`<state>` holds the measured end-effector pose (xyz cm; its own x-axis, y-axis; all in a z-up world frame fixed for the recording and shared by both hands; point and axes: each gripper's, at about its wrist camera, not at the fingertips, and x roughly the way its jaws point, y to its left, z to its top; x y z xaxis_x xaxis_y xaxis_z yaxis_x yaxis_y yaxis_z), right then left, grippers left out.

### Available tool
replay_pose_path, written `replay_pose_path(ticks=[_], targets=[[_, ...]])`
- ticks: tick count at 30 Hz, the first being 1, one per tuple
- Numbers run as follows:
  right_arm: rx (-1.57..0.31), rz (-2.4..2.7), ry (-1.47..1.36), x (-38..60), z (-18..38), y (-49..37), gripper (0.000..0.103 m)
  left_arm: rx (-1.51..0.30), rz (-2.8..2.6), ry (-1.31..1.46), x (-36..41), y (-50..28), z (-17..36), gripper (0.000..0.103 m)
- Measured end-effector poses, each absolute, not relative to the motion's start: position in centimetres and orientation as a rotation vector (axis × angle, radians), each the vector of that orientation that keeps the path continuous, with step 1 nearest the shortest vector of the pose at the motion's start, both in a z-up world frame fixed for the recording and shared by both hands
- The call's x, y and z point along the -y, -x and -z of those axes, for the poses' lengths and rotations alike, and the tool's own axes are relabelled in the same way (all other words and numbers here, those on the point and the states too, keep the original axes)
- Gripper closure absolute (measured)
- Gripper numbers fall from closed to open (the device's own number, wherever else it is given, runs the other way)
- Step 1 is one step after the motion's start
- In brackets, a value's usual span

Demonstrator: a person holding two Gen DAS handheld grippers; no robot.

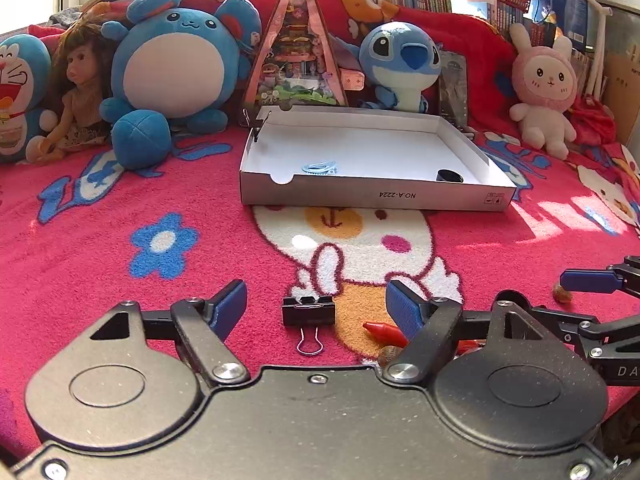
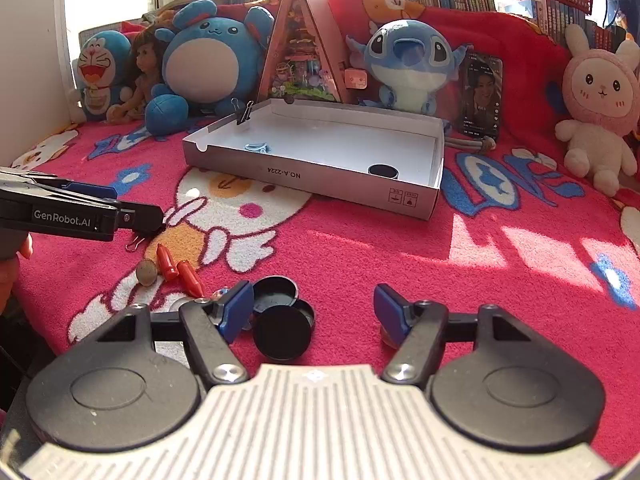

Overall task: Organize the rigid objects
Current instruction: 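Move both open tools back to the objects on the blanket, then grasp the black binder clip with the left tool while the right tool grasps a black lid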

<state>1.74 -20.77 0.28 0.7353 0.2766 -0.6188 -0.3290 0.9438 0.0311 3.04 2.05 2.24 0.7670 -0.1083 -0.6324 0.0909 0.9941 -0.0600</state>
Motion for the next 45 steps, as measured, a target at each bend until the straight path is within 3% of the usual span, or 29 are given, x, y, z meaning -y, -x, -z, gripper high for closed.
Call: replay_pose_path(ticks=[6, 19, 25, 28, 30, 31, 32, 45], targets=[[-0.642, -0.336, 0.104, 20.3, 0.8, -0.3, 0.022, -0.659, 0.078, 0.036, -2.2, -2.7, -1.6, 0.029], [-0.585, -0.330, 0.154, 19.5, 1.7, 1.2, 0.023, -0.702, 0.073, 0.069, -2.4, -4.1, 0.2, 0.042], [-0.575, -0.349, 0.140, 19.3, 1.6, 1.3, 0.033, -0.699, 0.075, 0.065, -2.1, -4.4, 0.6, 0.043], [-0.593, -0.342, 0.120, 19.4, 1.7, 1.0, 0.048, -0.696, 0.075, 0.059, -2.0, -4.5, 0.8, 0.048], [-0.604, -0.345, 0.109, 19.5, 1.8, 0.9, 0.055, -0.693, 0.078, 0.058, -1.9, -4.6, 0.9, 0.057], [-0.605, -0.344, 0.106, 19.5, 1.8, 0.9, 0.060, -0.692, 0.081, 0.057, -2.0, -4.5, 1.0, 0.070], [-0.603, -0.340, 0.105, 19.6, 1.7, 1.0, 0.065, -0.693, 0.083, 0.056, -1.9, -4.5, 0.9, 0.073], [-0.620, -0.285, 0.014, 21.1, -0.3, -0.3, 0.065, -0.677, 0.114, 0.089, -2.5, -4.5, -1.1, 0.074]])
